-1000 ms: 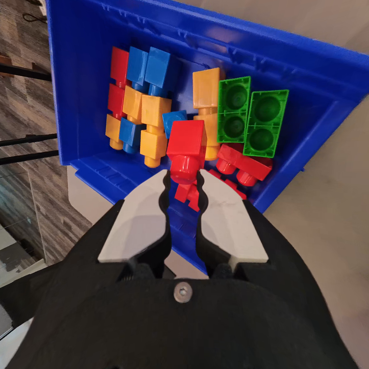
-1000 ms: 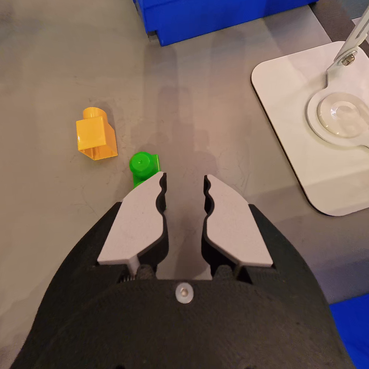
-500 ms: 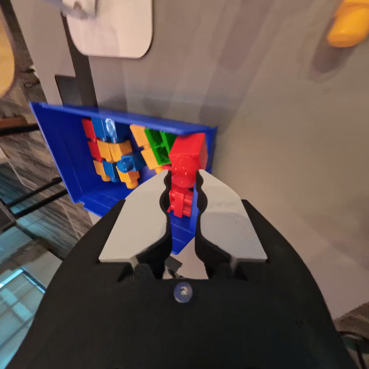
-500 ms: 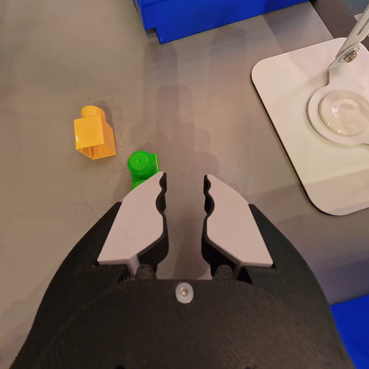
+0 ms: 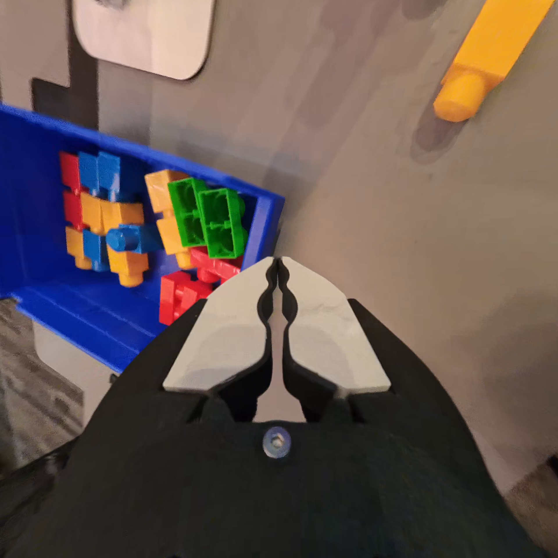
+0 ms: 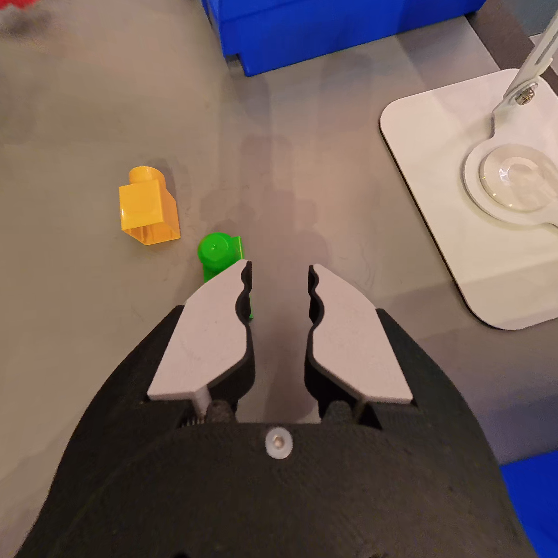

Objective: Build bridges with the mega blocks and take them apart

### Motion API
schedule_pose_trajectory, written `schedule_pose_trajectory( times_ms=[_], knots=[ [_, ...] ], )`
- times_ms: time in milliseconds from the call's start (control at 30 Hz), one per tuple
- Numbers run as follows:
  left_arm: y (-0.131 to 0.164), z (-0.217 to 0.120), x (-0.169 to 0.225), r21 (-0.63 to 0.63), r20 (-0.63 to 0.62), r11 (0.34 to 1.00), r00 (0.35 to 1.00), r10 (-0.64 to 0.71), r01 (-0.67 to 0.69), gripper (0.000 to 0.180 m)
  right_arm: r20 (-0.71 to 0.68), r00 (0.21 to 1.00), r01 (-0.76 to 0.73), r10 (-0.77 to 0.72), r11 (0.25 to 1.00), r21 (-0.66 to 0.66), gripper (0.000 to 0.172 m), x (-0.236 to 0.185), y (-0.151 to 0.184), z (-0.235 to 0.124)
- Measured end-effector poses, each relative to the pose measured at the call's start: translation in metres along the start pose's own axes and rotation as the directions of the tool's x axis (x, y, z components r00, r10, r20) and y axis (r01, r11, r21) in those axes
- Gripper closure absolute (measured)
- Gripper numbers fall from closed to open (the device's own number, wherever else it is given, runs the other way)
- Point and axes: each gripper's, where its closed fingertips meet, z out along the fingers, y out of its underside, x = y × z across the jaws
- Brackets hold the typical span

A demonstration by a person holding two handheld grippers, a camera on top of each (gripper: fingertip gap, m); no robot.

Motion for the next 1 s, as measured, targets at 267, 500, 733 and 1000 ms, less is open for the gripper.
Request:
schedule_pose_trajectory(
  times_ms=[267, 500, 733, 1000],
  knots=[
    [0.173, -0.073, 0.029, 0.155, -0.002, 0.837, 0.848, -0.531, 0.524, 0.174, 0.038, 0.999, -0.017, 0.017, 1.0, 0.0, 0.136, -0.003, 0.005, 0.009],
    [0.288, -0.101, 0.155, 0.283, -0.071, 0.611, 0.652, -0.755, 0.739, 0.125, 0.078, 0.996, -0.048, 0.047, 0.999, 0.012, 0.137, -0.004, 0.007, 0.016],
    [0.278, -0.038, 0.178, 0.226, -0.126, 0.687, 0.72, -0.682, 0.691, 0.122, 0.096, 0.995, -0.029, 0.03, 0.999, -0.015, 0.137, -0.012, 0.011, 0.026],
    [0.23, -0.028, 0.167, 0.259, -0.201, 0.738, 0.782, -0.59, 0.623, 0.143, 0.082, 0.996, -0.042, 0.043, 0.999, -0.01, 0.137, -0.004, 0.014, 0.023]
  ],
)
